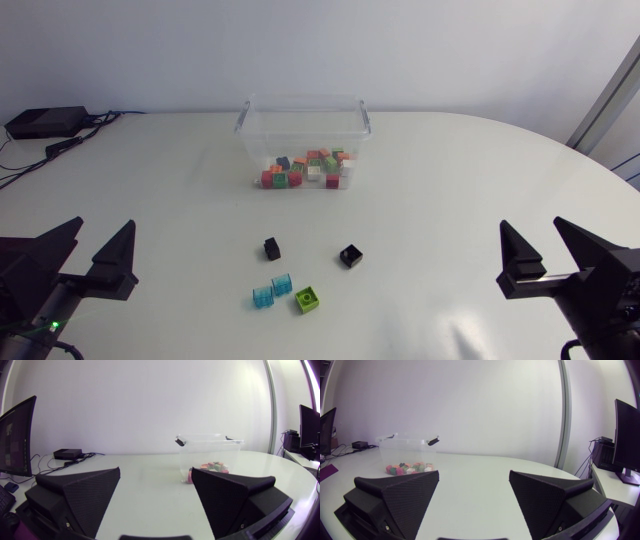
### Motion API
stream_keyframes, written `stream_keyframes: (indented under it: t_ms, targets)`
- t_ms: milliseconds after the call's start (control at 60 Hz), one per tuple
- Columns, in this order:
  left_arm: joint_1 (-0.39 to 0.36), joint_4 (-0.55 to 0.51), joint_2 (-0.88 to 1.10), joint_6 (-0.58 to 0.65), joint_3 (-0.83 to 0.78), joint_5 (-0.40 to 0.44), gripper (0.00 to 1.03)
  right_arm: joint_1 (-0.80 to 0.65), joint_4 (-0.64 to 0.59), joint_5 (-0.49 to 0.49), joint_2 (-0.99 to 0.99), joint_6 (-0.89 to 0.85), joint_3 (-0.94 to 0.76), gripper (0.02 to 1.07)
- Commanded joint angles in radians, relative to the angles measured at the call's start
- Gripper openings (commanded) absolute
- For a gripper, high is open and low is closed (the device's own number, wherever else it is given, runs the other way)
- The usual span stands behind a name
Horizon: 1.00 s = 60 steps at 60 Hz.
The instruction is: Place the duplo bricks in the container
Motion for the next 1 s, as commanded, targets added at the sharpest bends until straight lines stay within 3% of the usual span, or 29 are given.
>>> stream_keyframes:
  t_ms: [0, 200, 367, 550, 700, 883, 983]
  targets:
    - [0.000, -0.004, -0.010, -0.012, -0.015, -0.005, 0.99, 0.002, -0.005, -0.002, -0.007, -0.005, -0.017, 1.03]
    - [0.005, 0.007, -0.011, -0.020, -0.014, -0.005, 0.99, 0.011, -0.002, -0.002, -0.008, -0.008, -0.017, 1.03]
    - [0.068, 0.048, -0.002, -0.047, 0.039, -0.005, 0.96, 0.014, 0.012, -0.002, -0.007, -0.008, -0.002, 1.03]
    - [0.037, 0.067, 0.188, -0.047, 0.157, -0.005, 0.96, 0.025, 0.047, -0.003, 0.050, -0.009, 0.049, 1.03]
    - [-0.031, 0.051, 0.447, -0.046, 0.286, -0.004, 0.96, 0.033, 0.107, -0.003, 0.249, -0.009, 0.142, 1.03]
    - [-0.198, -0.010, 0.667, -0.029, 0.410, -0.004, 0.96, 0.068, 0.116, 0.006, 0.469, -0.009, 0.256, 1.03]
    - [-0.225, -0.067, 0.783, 0.026, 0.470, -0.004, 0.96, 0.083, 0.092, 0.017, 0.573, -0.009, 0.305, 1.03]
